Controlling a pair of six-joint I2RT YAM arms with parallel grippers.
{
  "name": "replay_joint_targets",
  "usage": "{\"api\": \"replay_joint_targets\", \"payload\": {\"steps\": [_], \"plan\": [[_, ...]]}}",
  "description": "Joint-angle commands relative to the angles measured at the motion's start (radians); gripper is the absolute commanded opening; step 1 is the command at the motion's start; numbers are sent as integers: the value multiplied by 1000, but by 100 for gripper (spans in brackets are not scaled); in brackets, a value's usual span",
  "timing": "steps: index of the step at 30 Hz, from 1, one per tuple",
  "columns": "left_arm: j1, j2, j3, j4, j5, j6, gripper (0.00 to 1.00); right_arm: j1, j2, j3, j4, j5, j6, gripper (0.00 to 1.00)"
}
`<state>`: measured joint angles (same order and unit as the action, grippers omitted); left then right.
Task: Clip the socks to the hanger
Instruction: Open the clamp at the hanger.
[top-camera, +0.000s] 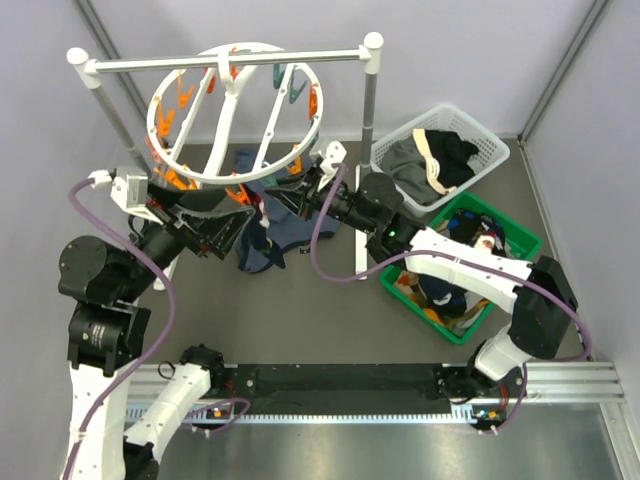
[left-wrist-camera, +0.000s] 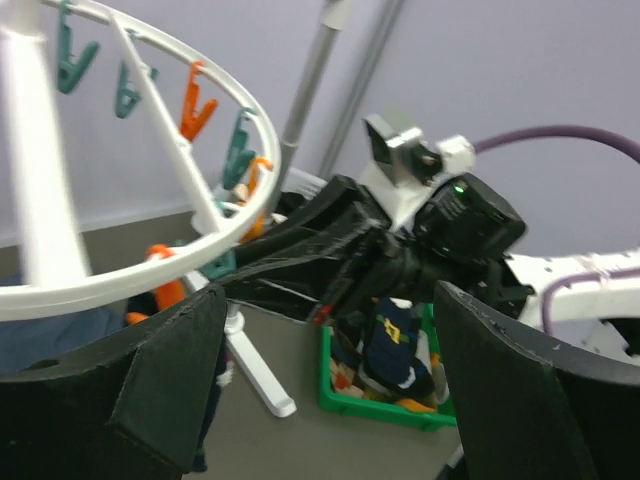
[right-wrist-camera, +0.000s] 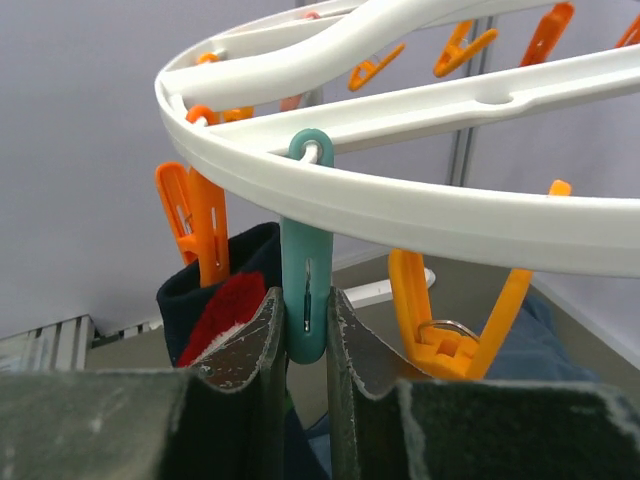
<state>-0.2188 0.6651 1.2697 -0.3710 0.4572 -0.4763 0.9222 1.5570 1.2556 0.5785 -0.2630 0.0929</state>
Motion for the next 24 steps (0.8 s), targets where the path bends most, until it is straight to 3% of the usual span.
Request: {"api": "replay_joint_targets", "payload": {"steps": [1,6,12,24], "plan": [[-5,39,34,3,179,-38,88,24,-40,91,-100,84,-24,0],[-5,56,-27,87,178,-96,87,29,-54,93,-120,76,-16,0],[-5,113,-95,178,81,-148,85,27,-51,140,-193,-17,-2,0],[-5,126,-250,434,-29,-229,77,29,-31,145,-143,-94,57,0]]}}
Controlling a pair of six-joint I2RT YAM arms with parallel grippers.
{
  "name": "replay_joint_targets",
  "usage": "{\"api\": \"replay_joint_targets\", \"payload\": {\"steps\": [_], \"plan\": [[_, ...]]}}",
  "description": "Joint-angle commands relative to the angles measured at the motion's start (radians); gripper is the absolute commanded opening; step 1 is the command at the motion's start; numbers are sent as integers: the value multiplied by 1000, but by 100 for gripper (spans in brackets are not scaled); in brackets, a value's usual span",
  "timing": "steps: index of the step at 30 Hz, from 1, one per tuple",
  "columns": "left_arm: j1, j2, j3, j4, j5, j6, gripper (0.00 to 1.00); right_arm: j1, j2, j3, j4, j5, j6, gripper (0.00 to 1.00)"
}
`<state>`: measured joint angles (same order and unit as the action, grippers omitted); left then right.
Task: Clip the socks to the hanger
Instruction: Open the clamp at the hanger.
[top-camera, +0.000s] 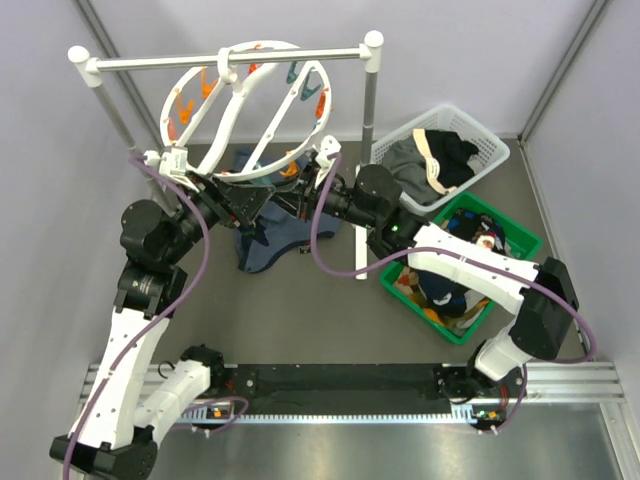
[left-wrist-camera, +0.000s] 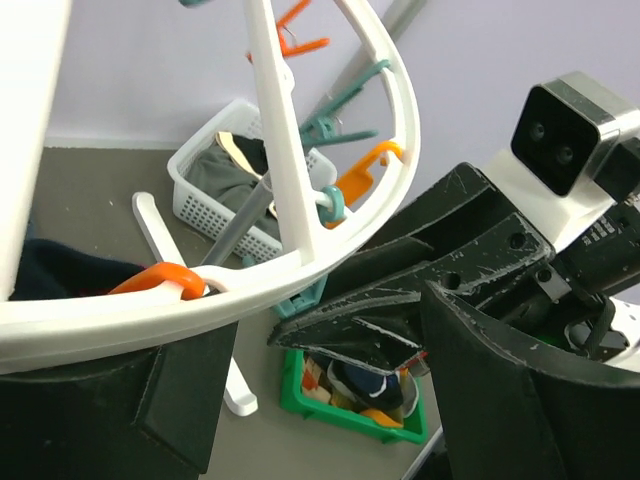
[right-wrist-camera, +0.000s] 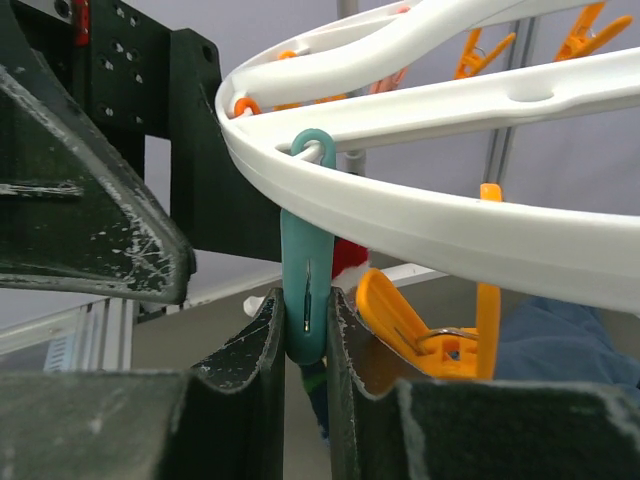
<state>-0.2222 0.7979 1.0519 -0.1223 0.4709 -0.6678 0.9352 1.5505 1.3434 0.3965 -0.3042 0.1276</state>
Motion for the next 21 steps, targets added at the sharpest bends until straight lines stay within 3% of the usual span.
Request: {"api": "replay_joint_targets", "payload": {"steps": [1,9,18,21], "plan": [[-2,-3,-45,208,-49,-41,76,14,-21,59,39,-52,21,0],[-3,11,-118,352,-117,-15,70,16,-4,59,41,-58,27,0],[-20,44,-63,371,-144,51,64,16,23,60,21,-23,-2,0],[-26,55,-43,360,-152,71,58,16,29,65,12,-6,-11,0]]}}
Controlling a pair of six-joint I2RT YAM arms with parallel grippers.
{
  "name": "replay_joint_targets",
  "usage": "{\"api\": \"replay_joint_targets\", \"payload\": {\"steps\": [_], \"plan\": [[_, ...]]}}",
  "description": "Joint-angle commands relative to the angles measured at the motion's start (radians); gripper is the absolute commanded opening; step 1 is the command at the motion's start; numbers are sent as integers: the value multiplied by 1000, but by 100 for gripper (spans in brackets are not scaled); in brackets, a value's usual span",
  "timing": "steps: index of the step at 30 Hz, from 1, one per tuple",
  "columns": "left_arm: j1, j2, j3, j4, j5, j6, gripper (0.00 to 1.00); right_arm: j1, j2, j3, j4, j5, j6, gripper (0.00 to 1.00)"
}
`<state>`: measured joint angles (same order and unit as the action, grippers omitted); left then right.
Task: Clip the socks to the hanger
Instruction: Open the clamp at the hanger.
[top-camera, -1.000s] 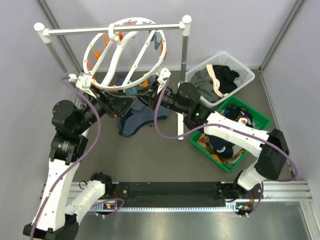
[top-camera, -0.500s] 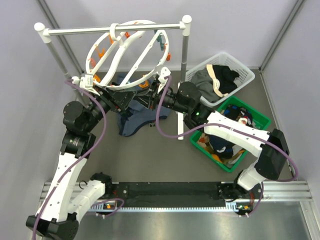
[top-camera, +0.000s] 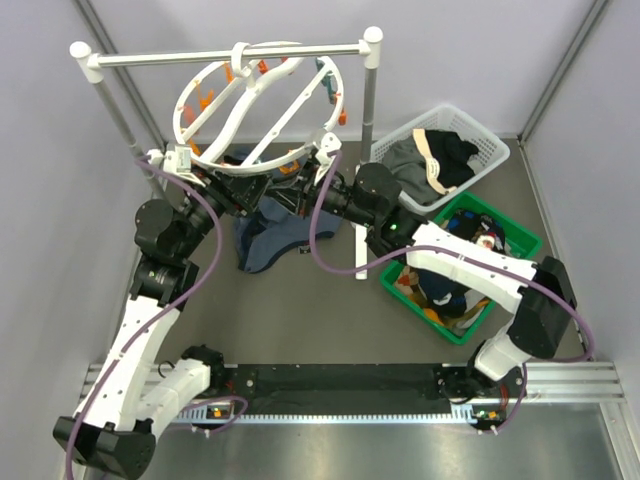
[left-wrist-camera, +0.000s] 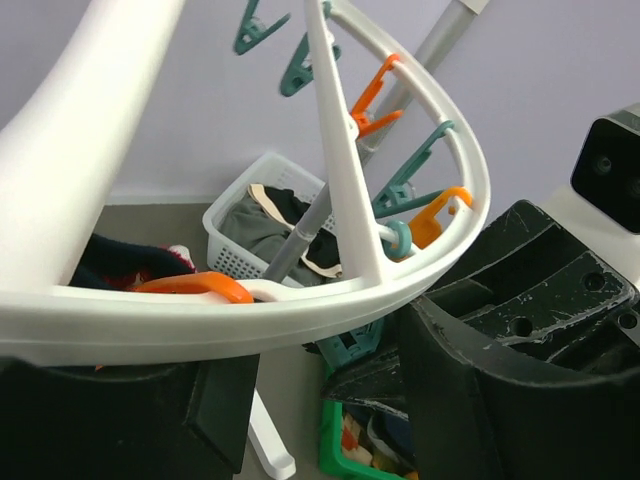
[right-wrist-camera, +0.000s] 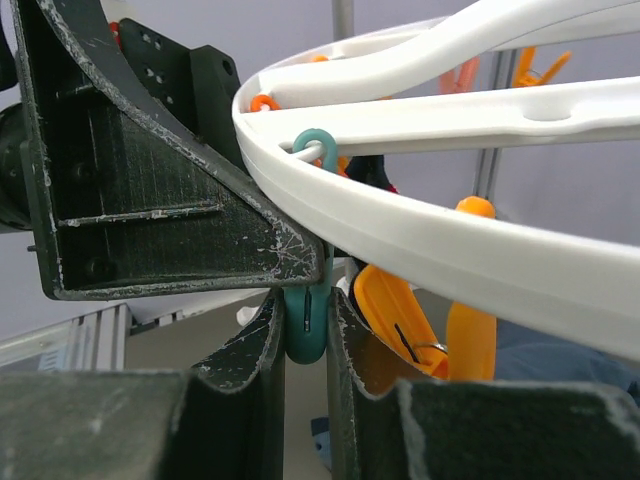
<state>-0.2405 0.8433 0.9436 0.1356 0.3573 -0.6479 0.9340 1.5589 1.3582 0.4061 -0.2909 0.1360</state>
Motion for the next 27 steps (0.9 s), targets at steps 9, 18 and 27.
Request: {"api": "replay_joint_targets", "payload": {"steps": [9,18,27], "plan": [[-57,31,107,41,-115,96,38,28,55,73,-47,15,-62,0],[-123,42,144,-53,-262,142,38,42,70,82,-70,42,-95,0],[-135,51,176,-94,-287,97,48,54,76,82,-72,98,-131,0]]}}
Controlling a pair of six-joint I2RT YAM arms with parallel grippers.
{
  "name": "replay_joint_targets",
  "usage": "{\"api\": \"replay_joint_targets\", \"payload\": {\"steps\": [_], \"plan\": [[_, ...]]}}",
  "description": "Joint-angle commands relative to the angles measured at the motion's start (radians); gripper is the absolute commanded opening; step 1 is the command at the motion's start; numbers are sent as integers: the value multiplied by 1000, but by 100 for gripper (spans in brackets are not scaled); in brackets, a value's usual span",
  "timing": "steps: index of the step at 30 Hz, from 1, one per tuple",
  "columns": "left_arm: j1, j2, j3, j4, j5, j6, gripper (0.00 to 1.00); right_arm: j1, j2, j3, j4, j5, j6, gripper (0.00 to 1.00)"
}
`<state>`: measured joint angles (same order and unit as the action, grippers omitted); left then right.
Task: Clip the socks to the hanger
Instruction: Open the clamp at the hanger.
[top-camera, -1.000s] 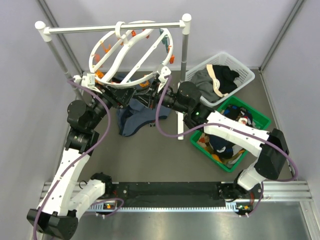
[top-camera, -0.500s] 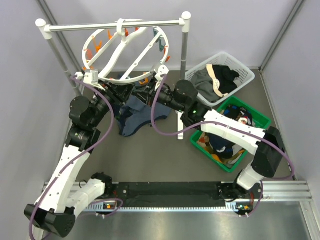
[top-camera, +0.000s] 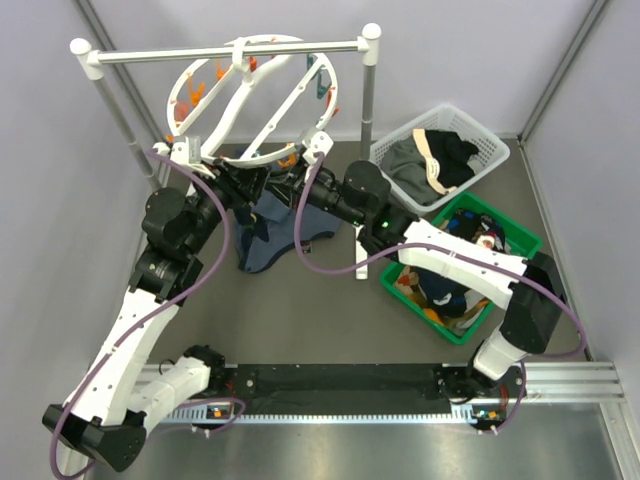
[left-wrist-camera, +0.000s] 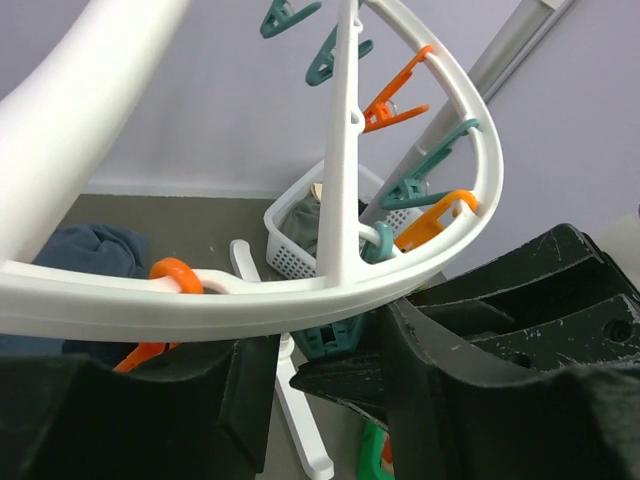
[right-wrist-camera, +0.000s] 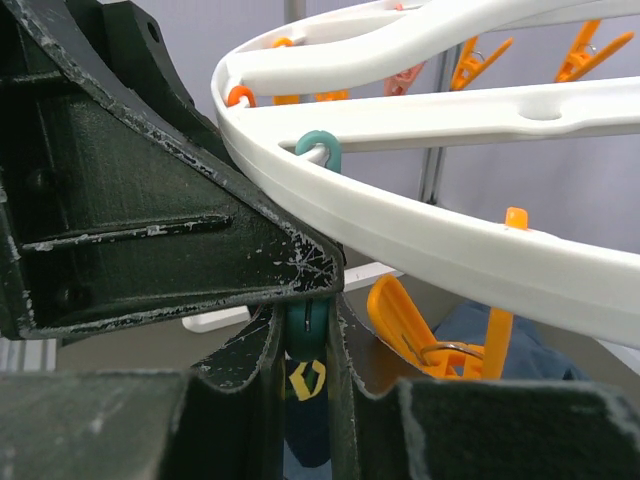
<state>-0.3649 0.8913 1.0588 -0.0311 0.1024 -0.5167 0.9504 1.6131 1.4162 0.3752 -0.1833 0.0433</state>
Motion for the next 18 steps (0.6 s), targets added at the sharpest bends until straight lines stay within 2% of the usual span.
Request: {"api": "replay_joint_targets", "payload": {"steps": [1,7,10,13,18], "plan": [[-9,3,61,73,-24,-42,50,37,27,23,-39,-8,-39,0],[-14,-3,59,59,-35,-45,52,47,41,17,-21,14,-37,0],[-16,0,59,50,-55,-42,49,51,44,18,-18,27,-39,0],[-17,5,61,46,-72,-37,46,53,47,13,-15,36,-66,0],[-19,21,61,46,-89,-11,31,54,48,-2,-9,61,-71,0]]}}
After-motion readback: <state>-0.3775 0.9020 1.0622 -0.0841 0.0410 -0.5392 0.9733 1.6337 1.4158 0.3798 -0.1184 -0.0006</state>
